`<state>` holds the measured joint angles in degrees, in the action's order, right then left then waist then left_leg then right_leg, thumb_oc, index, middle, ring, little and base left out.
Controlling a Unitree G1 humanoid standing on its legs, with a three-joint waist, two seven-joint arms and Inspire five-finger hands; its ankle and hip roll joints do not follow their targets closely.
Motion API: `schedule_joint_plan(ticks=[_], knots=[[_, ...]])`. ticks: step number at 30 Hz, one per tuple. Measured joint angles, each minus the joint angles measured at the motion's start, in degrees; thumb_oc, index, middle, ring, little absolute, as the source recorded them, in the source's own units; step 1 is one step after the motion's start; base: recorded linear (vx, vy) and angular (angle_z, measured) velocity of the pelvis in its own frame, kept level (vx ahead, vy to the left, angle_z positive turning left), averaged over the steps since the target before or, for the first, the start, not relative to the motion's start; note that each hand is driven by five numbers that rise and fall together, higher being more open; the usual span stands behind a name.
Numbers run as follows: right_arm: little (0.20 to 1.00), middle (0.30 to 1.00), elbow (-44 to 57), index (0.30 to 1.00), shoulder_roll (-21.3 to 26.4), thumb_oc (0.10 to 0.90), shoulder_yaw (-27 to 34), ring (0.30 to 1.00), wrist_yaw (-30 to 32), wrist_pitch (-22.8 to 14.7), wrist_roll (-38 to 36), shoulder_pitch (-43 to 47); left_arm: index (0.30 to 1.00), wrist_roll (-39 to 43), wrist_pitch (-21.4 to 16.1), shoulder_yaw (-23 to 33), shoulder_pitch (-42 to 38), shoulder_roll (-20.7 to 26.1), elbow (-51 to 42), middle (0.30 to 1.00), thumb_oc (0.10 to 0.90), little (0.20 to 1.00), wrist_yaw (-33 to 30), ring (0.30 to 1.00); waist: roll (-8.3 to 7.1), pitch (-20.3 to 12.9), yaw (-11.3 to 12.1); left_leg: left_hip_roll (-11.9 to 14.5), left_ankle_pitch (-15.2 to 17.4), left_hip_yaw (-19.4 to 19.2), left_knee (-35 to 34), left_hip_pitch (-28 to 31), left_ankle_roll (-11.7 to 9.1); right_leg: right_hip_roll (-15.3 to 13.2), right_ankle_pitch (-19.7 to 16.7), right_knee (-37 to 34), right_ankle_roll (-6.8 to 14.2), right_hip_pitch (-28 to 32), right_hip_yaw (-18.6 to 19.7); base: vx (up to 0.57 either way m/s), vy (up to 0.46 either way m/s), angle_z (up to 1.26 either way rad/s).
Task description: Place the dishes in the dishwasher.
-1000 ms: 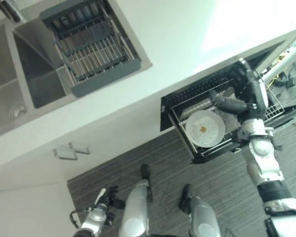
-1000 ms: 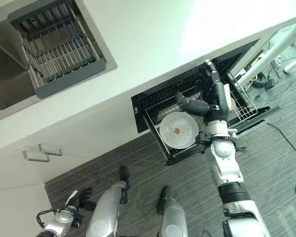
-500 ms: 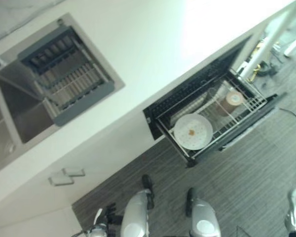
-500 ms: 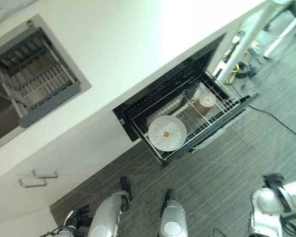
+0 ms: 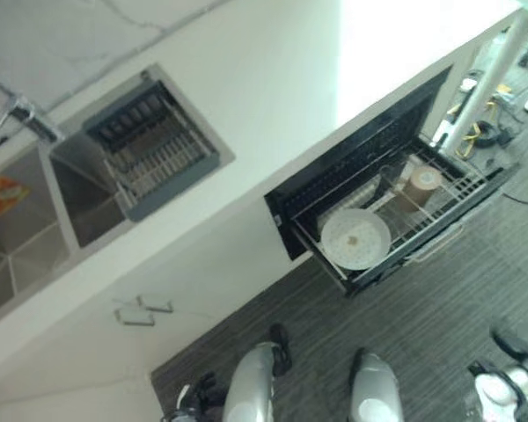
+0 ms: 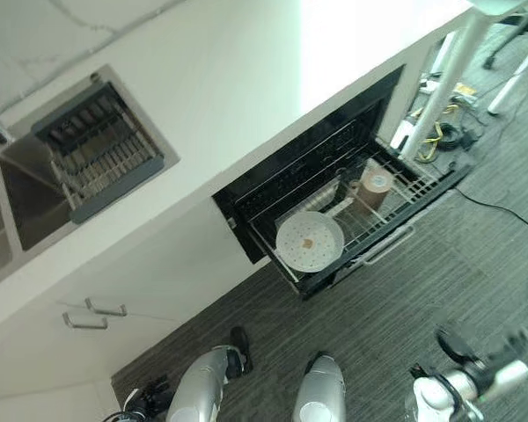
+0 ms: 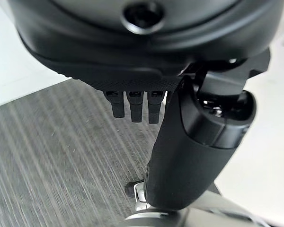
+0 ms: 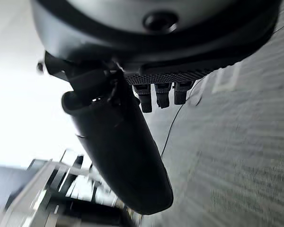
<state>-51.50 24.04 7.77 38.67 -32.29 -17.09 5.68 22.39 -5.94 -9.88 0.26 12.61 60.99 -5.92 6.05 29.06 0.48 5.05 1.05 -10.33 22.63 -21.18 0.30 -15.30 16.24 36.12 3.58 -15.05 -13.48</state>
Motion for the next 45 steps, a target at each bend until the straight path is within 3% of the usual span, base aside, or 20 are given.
schedule_joint_plan(ticks=[2,4,7,13,19,22,28,36,45], knots=[[0.9,0.9,-0.14,0.9,1.32,0.8,-1.94,0.9,-1.33,0.45,2.77,4.62,0.9,1.69,-0.24,0.43,-1.78,0.46,0.22,0.9,0.8,0.9,-0.01,0.9,-0.76,1.99,3.93,-0.47,-1.27,1.39,-0.44,-3.45,0.07,-0.69,0.83,1.94,-0.46,-2.88,-1.75,-0.02,-0.007,0.52],[0.9,0.9,-0.11,0.9,2.02,0.8,-3.45,0.9,-1.75,1.29,4.22,7.49,0.9,2.07,0.33,0.42,-1.45,0.33,0.34,0.9,0.8,0.9,-0.07,0.9,-1.08,2.15,5.08,-1.0,-1.43,1.89,-0.59,-3.93,-0.16,-1.4,1.82,2.67,-0.29,-3.07,-2.6,0.03,0.011,0.3],[0.9,0.9,-0.15,0.9,3.3,0.8,-5.59,0.9,-2.01,1.69,5.45,6.18,0.9,2.11,0.58,0.44,-0.65,0.44,0.19,0.9,0.8,0.9,-0.02,0.9,-2.04,2.19,5.83,-2.53,-2.68,2.8,-1.05,-4.34,-0.01,-2.02,3.18,4.59,-0.3,-3.97,-2.34,0.0,0.048,0.17],[0.9,0.9,3.97,0.9,5.83,0.8,-7.79,0.9,-1.84,3.73,6.87,8.45,0.9,1.99,0.71,0.49,-0.76,0.45,-0.84,0.9,0.8,0.9,0.15,0.9,-1.65,2.05,6.62,-3.17,-3.96,4.35,0.07,-8.17,0.01,-2.54,3.67,6.96,-0.13,-7.83,-2.64,-0.02,0.058,0.06],[0.9,0.9,4.83,0.9,12.44,0.8,-10.82,0.9,-2.04,11.01,6.69,17.18,0.9,1.97,-0.37,0.01,-1.29,0.51,-0.96,0.9,0.8,0.9,0.79,0.9,-0.26,2.07,9.28,-3.27,-4.7,6.12,-0.11,-12.2,-0.51,-2.43,3.79,7.65,-1.01,-11.02,-4.39,-0.04,0.073,0.12],[0.9,0.9,8.53,0.9,14.49,0.8,-11.95,0.9,-2.23,12.25,7.64,21.0,0.9,1.69,-0.3,0.01,-1.09,0.82,-0.9,0.9,0.8,0.9,1.77,0.9,-0.22,2.06,11.02,-3.45,-4.84,6.85,-0.59,-13.27,-0.56,-2.52,3.84,7.6,-1.22,-11.69,-5.43,-0.04,0.022,0.16],[0.9,0.9,5.18,0.9,16.7,0.8,-14.13,0.9,-3.02,18.56,6.85,31.7,0.9,1.47,-0.7,-0.05,-1.08,1.25,-2.06,0.9,0.8,0.9,3.21,0.9,-0.16,2.06,14.13,-4.53,-6.3,9.13,-0.03,-15.3,-0.31,-3.34,4.67,8.09,-0.55,-11.7,-8.3,-0.02,0.007,0.21],[0.9,0.9,-1.18,0.9,19.36,0.8,-18.86,0.9,-2.14,23.73,5.58,37.17,0.9,1.45,-2.95,-0.06,-1.06,3.31,-3.51,0.9,0.8,0.9,4.26,0.9,-0.1,2.02,15.17,-5.07,-6.42,11.1,-0.65,-16.03,-1.0,-3.68,5.1,8.02,-0.99,-11.16,-10.57,0.0,-0.01,0.11],[0.9,0.9,-1.15,0.9,19.51,0.8,-20.95,0.9,-1.87,24.41,5.58,37.26,0.9,1.51,-3.22,0.03,0.13,4.5,-3.78,0.9,0.8,0.9,4.28,0.9,-0.14,2.04,15.61,-4.8,-7.99,13.69,-3.02,-15.87,-1.48,-2.25,4.62,6.46,-1.3,-10.84,-12.56,0.0,-0.048,0.02]])
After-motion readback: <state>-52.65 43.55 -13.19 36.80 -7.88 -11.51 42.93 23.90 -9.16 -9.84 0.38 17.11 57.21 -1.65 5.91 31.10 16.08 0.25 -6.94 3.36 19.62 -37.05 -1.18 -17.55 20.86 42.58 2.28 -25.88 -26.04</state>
